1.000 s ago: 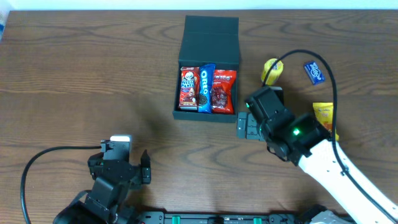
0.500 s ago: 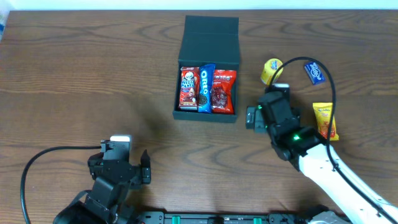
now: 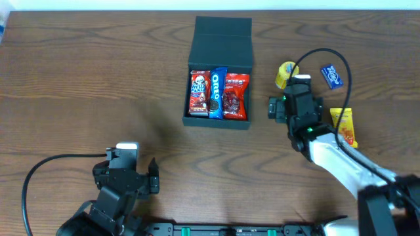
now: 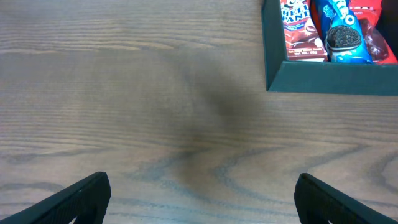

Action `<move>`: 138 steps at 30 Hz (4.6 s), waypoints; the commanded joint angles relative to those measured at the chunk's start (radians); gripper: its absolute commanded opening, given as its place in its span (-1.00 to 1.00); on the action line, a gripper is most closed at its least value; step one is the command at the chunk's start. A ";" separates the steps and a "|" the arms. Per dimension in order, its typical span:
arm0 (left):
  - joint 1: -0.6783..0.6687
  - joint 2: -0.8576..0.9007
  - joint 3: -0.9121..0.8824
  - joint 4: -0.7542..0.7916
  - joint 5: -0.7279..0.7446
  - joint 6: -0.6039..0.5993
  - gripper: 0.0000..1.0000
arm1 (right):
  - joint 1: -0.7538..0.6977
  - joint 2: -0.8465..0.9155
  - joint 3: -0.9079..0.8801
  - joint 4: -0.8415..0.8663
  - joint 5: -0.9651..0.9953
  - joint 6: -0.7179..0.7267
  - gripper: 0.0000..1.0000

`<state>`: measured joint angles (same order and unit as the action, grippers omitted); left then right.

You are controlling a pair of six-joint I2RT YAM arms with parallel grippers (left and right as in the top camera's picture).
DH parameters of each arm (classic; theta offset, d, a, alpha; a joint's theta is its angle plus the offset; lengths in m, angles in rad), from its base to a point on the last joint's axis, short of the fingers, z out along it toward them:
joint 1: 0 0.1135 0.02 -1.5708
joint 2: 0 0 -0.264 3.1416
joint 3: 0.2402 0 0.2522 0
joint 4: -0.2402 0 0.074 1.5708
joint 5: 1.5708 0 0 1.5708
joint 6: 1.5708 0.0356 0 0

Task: Pack container
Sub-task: 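Move the right gripper to the yellow Mentos tube and grasp it, then carry the Mentos tube with the right gripper to the black box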

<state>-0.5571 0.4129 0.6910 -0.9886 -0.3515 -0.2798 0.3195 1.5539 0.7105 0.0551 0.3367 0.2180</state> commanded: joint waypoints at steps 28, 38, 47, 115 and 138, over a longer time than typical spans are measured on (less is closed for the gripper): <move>0.006 -0.005 -0.008 -0.002 -0.018 0.014 0.91 | -0.097 0.332 0.092 0.457 -0.090 -0.089 0.98; 0.006 -0.005 -0.008 -0.002 -0.018 0.014 0.91 | -0.100 0.413 0.163 0.458 -0.090 -0.090 0.98; 0.006 -0.005 -0.008 -0.002 -0.018 0.014 0.90 | -0.102 0.449 0.195 0.461 -0.090 -0.090 0.97; 0.006 -0.005 -0.008 -0.002 -0.018 0.014 0.91 | 0.235 -0.343 0.417 -0.811 -0.107 0.391 -0.97; 0.006 -0.005 -0.008 -0.002 -0.018 0.014 0.90 | 0.199 0.277 1.037 -1.299 -0.711 0.218 -0.98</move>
<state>-0.5571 0.4129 0.6903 -0.9894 -0.3511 -0.2798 0.5541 1.8099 1.7042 -1.2255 -0.3050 0.4995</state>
